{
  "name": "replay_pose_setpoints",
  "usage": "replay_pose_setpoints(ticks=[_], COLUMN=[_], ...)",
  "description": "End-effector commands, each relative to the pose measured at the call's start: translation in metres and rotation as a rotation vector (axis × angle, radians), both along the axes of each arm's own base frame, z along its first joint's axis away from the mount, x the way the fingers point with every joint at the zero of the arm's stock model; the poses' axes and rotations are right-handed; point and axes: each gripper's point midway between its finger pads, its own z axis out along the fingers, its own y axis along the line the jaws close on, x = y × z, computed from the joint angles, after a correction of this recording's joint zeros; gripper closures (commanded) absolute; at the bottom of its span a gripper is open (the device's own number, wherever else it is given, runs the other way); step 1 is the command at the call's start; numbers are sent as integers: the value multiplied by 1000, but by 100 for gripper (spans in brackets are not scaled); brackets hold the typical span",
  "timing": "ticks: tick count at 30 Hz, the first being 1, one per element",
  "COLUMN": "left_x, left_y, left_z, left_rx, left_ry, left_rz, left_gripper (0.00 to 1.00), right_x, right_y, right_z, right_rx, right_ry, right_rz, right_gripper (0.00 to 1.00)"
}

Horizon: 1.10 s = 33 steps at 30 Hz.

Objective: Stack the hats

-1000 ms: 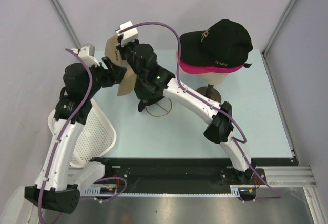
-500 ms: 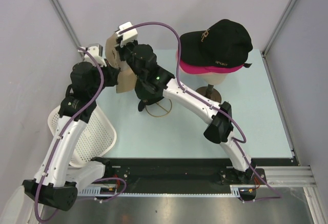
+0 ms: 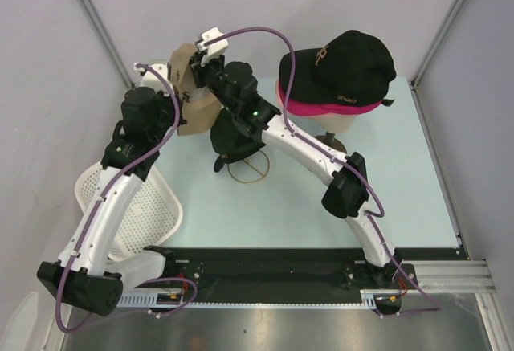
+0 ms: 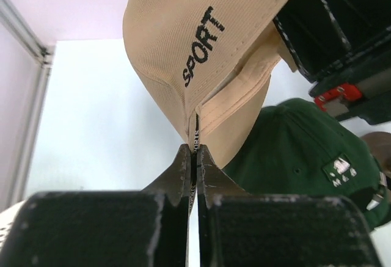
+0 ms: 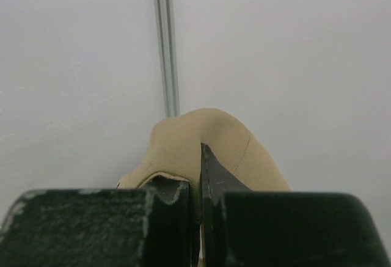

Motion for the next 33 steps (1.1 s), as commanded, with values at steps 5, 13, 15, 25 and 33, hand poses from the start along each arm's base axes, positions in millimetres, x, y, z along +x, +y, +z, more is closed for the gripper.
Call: replay_pose_setpoints(ticks=[5,13,15,25,33], left_x=[7,48,62,95,69], left_y=[27,3,-3,-42,-49], left_z=[30,18,15,-19,-46], left_rx=[107,47,43,37,-13], left_ry=[-61,-202,-243,-310,-194], left_rz=[122,94,105,25,-48], left_gripper=[100,100,100,100,79], right_x=[-9,0,0,-30,-53], right_y=[-16,-46,-52,-83,-79], right_z=[53,52,49,45,5], right_rx=[138,-5,-39,-100,-280], right_ry=[-88,-173,-189,-190,-171], right_rz=[90,3,-18,-38,-35], right_gripper=[100,100,100,100,100])
